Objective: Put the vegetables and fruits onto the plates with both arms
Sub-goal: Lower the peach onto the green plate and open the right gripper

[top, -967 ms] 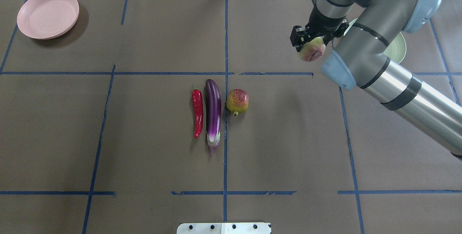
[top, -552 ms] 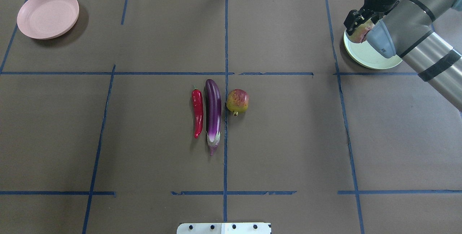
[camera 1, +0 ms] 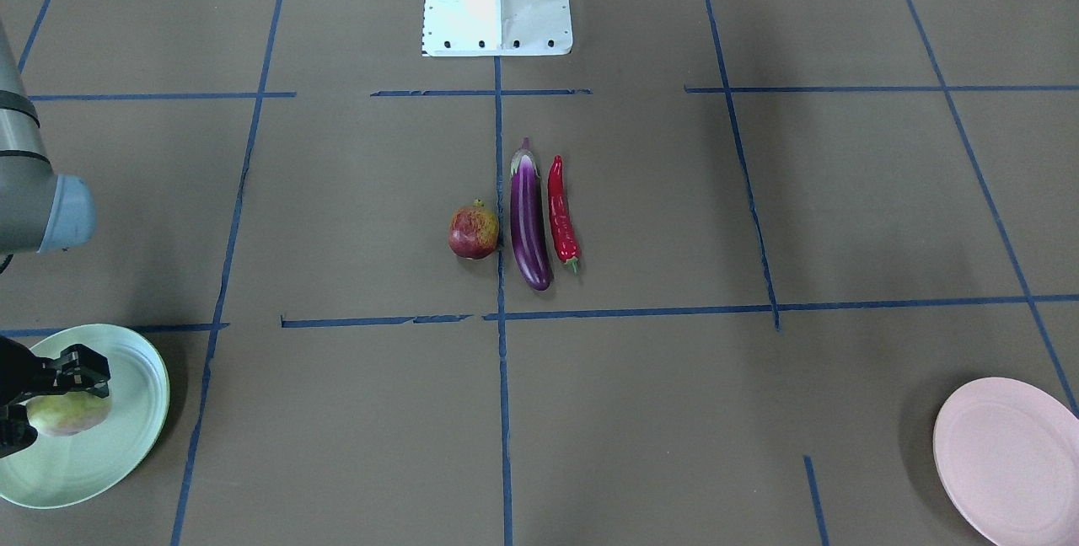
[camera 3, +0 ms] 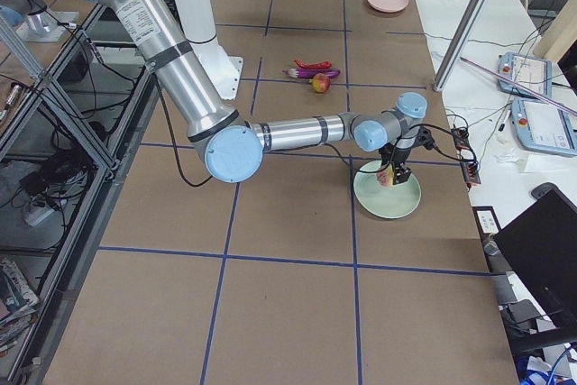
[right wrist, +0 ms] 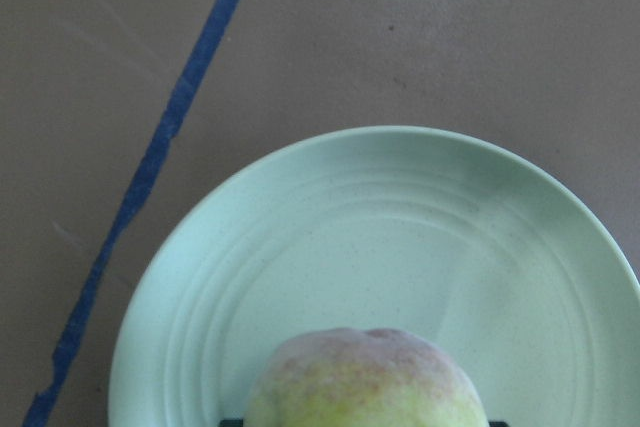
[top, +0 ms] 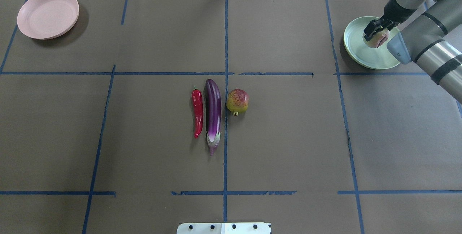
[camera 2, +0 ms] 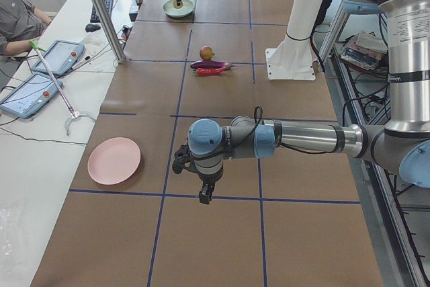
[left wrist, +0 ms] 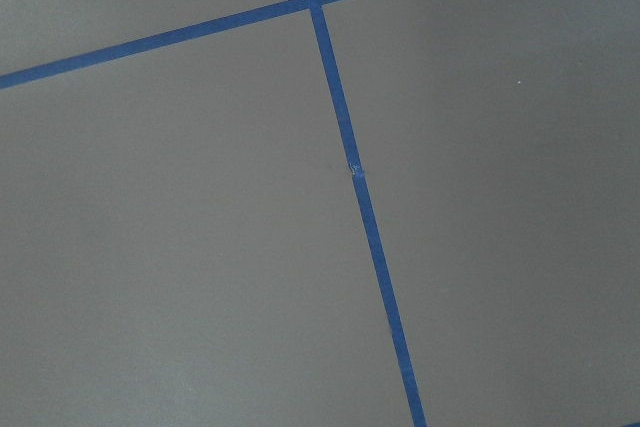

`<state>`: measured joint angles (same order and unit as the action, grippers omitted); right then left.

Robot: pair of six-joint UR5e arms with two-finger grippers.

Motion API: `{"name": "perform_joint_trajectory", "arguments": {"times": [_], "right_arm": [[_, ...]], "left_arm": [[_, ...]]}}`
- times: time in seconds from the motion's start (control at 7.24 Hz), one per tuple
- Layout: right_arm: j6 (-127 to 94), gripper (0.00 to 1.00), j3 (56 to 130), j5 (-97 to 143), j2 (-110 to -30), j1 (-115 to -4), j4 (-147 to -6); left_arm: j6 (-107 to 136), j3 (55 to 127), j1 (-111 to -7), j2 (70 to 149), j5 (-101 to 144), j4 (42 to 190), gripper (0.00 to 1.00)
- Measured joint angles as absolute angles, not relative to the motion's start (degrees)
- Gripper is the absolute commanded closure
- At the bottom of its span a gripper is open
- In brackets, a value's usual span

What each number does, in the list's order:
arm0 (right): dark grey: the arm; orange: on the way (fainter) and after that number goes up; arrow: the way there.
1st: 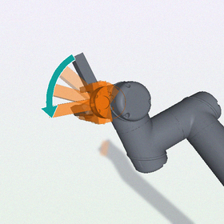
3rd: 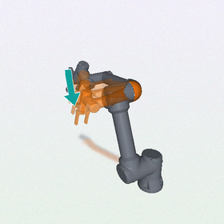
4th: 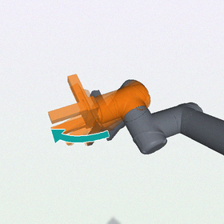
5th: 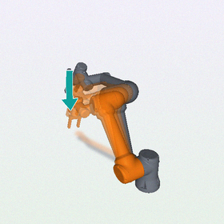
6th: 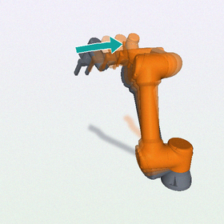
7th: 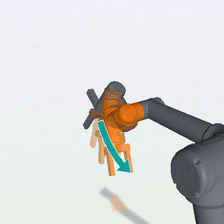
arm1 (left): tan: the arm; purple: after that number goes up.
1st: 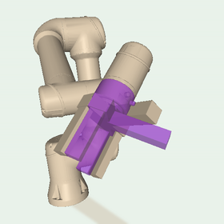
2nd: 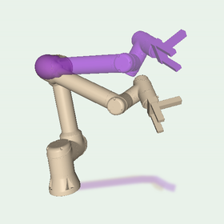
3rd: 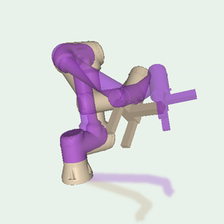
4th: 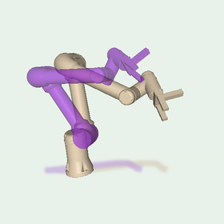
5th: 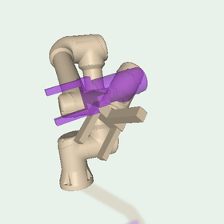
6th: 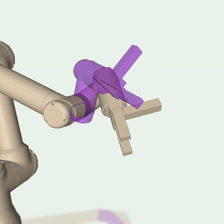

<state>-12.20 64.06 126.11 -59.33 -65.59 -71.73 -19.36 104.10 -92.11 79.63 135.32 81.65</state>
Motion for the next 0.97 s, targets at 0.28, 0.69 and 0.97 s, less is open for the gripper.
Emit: {"name": "perform_joint_trajectory", "arguments": {"times": [0.28, 0.69, 0.97], "right_arm": [[-16.1, 0.00, 64.3, 126.9, -62.1, -65.8, -71.0], [-16.5, 0.00, 65.1, 130.8, -63.0, -70.1, -71.5], [-14.5, 0.00, 66.2, 133.8, -64.1, -74.8, -71.7]], "left_arm": [[-19.4, 104.2, -92.1, 79.6, 135.3, 81.7, 0.00], [-19.1, 104.2, -91.7, 81.7, 135.3, 85.0, 0.00], [-18.7, 102.8, -91.5, 84.6, 135.2, 92.4, 0.00]]}}
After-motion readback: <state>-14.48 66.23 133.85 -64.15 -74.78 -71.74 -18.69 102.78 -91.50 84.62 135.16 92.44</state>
